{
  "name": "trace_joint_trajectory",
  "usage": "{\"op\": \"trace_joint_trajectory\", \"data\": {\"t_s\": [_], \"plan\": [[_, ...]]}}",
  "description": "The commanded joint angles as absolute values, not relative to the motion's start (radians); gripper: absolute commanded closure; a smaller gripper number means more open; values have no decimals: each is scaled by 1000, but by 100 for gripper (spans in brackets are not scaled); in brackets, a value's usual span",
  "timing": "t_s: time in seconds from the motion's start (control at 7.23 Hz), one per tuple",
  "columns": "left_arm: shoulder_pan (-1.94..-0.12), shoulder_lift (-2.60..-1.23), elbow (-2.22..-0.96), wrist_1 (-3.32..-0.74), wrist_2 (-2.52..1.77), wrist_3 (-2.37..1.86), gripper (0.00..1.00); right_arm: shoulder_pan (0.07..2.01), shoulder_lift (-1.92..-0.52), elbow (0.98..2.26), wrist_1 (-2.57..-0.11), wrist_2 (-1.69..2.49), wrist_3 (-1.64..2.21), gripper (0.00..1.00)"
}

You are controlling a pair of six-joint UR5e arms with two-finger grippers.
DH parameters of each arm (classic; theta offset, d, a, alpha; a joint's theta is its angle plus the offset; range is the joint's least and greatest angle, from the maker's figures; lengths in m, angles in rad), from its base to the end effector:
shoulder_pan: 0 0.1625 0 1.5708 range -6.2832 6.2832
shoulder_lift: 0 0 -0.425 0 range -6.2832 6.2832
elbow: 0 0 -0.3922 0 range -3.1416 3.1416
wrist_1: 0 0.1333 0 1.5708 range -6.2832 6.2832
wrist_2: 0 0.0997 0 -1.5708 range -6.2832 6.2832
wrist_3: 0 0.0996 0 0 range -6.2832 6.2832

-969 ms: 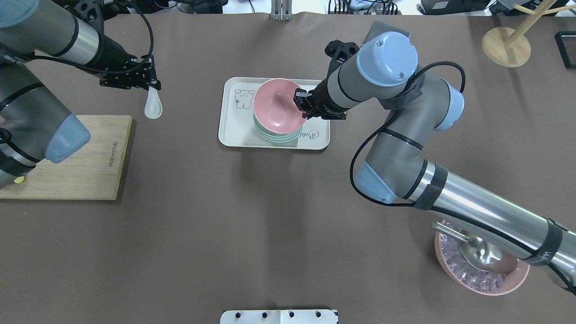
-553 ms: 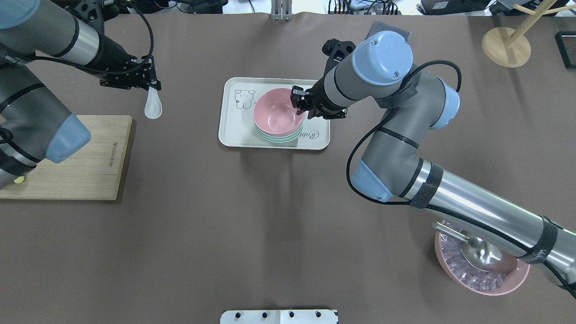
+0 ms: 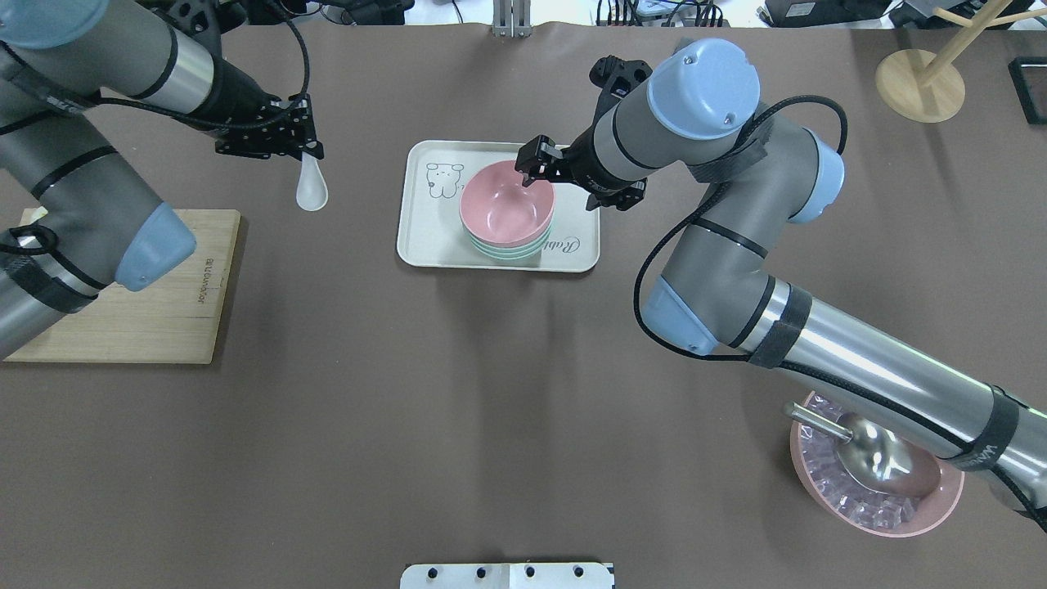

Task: Stack pink bowl on green and place spoon
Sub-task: 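Release pink bowl and raise right gripper while left brings spoon over bowl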

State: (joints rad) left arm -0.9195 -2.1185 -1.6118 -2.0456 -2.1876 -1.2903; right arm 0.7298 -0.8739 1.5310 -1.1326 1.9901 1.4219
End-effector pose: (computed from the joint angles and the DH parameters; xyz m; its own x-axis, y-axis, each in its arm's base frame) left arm 0.3441 -0.5763 0.2599 0.3778 -0.1230 -0.9177 0.2473 0.9685 -0.0280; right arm -0.4672 -0.5424 0.2018 0.3877 0.1650 0.9069 -0.2848 0.9571 -0.0524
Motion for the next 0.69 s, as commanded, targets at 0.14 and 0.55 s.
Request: {"op": "trace_joint_trajectory", "data": {"t_s": [0.14,0.55], "plan": [[-760,-2279,-1499,-2152,-1993,-1490,100,862,-952,1546,-1138,2153,1211,0],[-735,-2437,-1332,-2158,-1904,-1509,100,937,-1026,1546,-1138,2213,1011,0]]}}
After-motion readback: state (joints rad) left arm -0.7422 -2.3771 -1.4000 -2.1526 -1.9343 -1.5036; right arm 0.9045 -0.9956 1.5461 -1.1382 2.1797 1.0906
